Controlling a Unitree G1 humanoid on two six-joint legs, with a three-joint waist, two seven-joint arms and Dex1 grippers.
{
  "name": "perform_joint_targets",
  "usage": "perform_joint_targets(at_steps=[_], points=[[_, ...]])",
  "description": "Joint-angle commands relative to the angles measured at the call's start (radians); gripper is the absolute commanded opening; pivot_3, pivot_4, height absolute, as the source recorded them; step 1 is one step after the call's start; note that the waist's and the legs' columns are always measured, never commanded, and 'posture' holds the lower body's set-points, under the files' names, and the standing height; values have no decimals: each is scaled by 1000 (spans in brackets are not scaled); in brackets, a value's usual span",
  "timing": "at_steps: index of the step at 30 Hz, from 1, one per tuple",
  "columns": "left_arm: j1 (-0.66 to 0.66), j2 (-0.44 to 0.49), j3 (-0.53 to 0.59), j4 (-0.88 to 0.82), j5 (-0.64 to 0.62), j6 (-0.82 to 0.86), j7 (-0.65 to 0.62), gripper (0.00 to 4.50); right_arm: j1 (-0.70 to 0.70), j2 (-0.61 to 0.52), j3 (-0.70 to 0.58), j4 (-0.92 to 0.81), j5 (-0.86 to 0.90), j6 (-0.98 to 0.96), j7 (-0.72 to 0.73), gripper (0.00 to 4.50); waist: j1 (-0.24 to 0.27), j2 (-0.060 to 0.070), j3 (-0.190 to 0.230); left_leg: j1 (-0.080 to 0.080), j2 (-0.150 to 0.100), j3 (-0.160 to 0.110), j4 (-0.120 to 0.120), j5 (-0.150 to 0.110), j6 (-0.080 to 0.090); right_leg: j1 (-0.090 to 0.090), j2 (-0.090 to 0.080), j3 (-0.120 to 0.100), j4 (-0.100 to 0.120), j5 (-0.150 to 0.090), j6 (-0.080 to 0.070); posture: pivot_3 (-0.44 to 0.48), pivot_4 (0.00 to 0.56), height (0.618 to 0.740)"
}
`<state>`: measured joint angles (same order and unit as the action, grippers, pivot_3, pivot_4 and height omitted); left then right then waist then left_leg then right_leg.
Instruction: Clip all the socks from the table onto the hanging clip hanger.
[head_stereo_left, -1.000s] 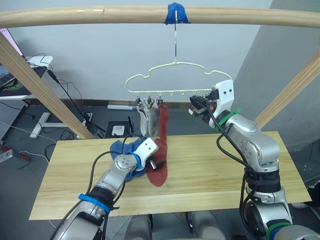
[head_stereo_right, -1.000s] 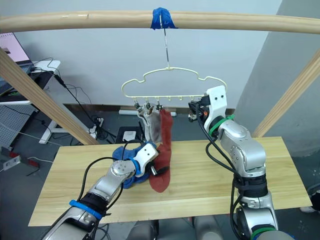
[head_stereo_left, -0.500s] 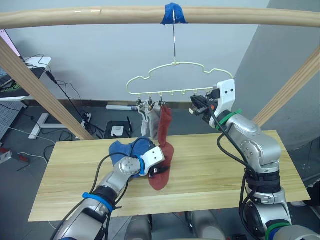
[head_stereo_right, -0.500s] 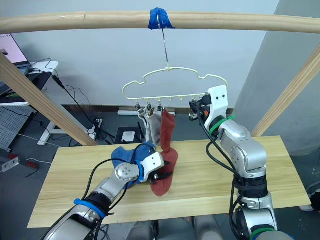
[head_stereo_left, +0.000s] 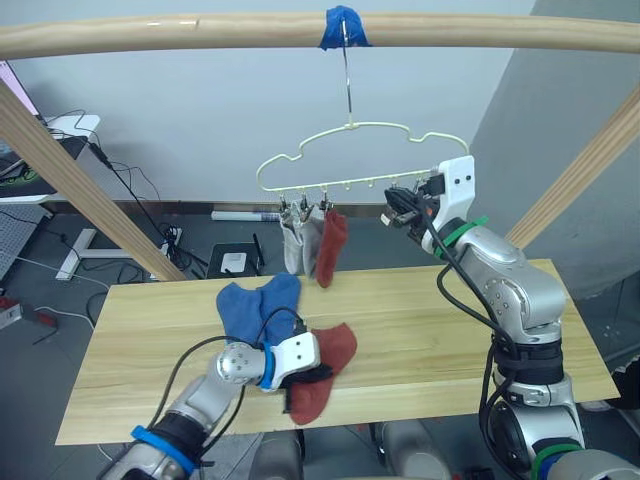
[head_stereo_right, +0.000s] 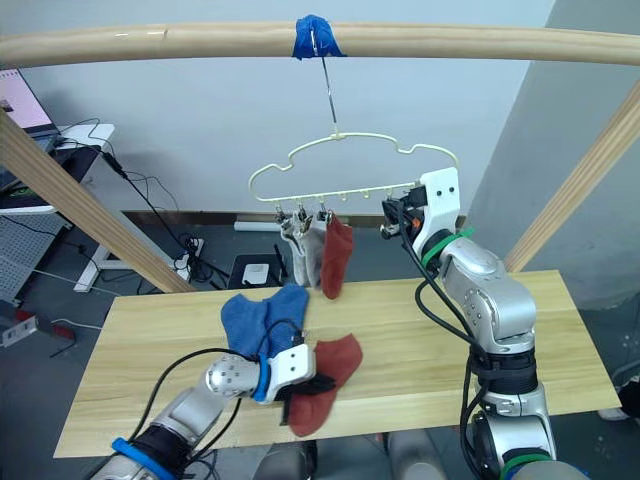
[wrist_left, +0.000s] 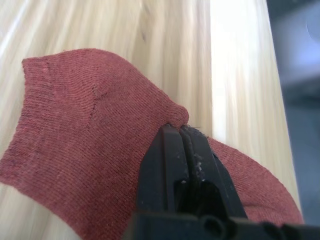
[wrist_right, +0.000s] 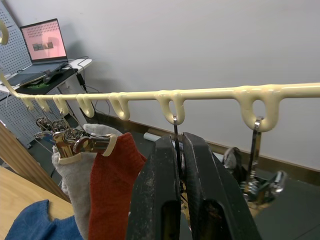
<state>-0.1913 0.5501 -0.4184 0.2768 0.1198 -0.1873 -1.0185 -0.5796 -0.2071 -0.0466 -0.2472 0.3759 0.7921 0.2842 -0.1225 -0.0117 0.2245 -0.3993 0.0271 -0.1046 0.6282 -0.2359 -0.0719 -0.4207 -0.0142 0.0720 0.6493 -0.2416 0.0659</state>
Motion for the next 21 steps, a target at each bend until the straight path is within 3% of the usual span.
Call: perform_joint_targets(at_steps=[1, 11, 15, 17, 21], points=[[0, 9, 13, -9, -22, -32, -19, 432, -12, -6, -8, -2, 5, -9, 2, 0, 0, 0, 0, 0, 0, 0, 0, 0, 0, 0, 0, 0, 0, 0, 0, -164, 206, 740], [2, -11, 49, 25, -64, -38, -16, 3273, -11, -17, -6, -1, 2, -12, 6, 0, -1, 0, 0, 0, 0, 0, 0, 0, 0, 0, 0, 0, 0, 0, 0, -169, 197, 740], [61, -56, 116, -99, -90, 185, 105, 4473, -16, -21, -8, 1, 1, -13, 6, 0, -4, 0, 0, 0, 0, 0, 0, 0, 0, 0, 0, 0, 0, 0, 0, -174, 197, 740], [91, -115, 144, -141, -96, 282, 189, 4473, -17, -21, -6, 5, -2, -18, 5, 0, -4, 0, 0, 0, 0, 0, 0, 0, 0, 0, 0, 0, 0, 0, 0, -173, 199, 740], [102, -150, 138, -173, -30, 314, 291, 4473, -15, -19, 1, 0, -4, -21, 2, 0, -6, 0, 0, 0, 0, 0, 0, 0, 0, 0, 0, 0, 0, 0, 0, -174, 202, 740]])
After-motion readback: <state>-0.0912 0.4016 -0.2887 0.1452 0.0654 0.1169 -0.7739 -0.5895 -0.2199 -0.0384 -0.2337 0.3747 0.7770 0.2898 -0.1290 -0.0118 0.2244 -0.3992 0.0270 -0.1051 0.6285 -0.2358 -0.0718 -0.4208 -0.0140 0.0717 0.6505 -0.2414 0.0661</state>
